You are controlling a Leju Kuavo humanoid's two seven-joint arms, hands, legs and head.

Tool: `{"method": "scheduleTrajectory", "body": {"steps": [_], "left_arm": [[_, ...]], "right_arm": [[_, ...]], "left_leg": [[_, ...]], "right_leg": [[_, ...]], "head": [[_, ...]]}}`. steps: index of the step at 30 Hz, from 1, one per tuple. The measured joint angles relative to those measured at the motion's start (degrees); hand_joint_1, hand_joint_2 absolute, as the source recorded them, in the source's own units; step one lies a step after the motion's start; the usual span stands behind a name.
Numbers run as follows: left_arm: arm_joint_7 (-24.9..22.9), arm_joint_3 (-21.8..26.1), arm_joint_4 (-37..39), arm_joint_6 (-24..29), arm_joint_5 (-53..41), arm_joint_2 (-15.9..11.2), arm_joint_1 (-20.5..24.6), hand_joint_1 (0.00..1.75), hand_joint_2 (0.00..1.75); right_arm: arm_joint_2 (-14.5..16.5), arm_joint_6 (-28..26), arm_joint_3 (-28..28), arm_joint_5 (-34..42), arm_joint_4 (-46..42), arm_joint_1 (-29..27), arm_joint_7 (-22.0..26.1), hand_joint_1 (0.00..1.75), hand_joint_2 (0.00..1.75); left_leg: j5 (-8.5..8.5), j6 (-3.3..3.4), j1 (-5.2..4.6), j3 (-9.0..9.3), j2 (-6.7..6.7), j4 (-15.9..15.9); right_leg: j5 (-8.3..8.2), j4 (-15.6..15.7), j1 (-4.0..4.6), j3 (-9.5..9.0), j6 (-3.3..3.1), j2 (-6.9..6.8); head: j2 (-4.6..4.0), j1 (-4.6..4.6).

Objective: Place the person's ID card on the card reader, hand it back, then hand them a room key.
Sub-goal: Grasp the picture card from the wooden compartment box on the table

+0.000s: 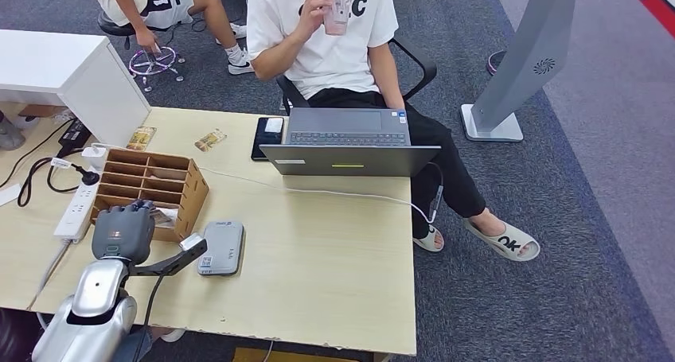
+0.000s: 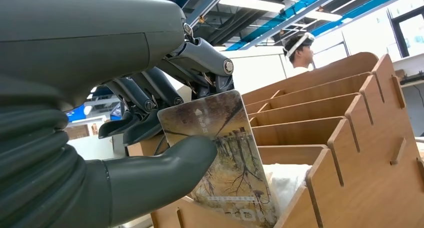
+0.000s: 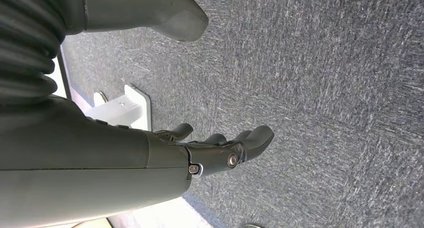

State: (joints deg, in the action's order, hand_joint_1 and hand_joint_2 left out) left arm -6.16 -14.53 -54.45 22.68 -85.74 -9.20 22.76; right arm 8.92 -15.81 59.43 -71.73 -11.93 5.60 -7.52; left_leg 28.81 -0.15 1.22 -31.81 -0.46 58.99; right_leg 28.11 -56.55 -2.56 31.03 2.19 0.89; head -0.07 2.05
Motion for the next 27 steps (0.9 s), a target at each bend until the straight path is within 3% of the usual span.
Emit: {"method": "scheduleTrajectory", "body": {"steps": [22, 27], "left_arm": [[0.00, 0.28, -0.02, 0.85, 0.14, -0.27, 0.16, 1.75, 1.75], [0.30, 0.74, -0.30, 3.17, 2.17, -0.28, 0.32, 1.75, 1.75]], "right_arm": [[0.00, -0.06, 0.00, 0.00, -0.02, 0.00, 0.00, 0.00, 1.75], [0.00, -0.14, 0.00, -0.03, -0.02, 0.00, 0.00, 0.00, 1.75]], "left_leg": [[0.00, 0.00, 0.00, 0.00, 0.00, 0.00], [0.00, 0.00, 0.00, 0.00, -0.01, 0.00]], "right_leg": [[0.00, 0.00, 0.00, 0.00, 0.00, 0.00], [0.00, -0.01, 0.00, 0.00, 0.00, 0.00]], "head": [[0.00, 0.00], [0.00, 0.01]]}}
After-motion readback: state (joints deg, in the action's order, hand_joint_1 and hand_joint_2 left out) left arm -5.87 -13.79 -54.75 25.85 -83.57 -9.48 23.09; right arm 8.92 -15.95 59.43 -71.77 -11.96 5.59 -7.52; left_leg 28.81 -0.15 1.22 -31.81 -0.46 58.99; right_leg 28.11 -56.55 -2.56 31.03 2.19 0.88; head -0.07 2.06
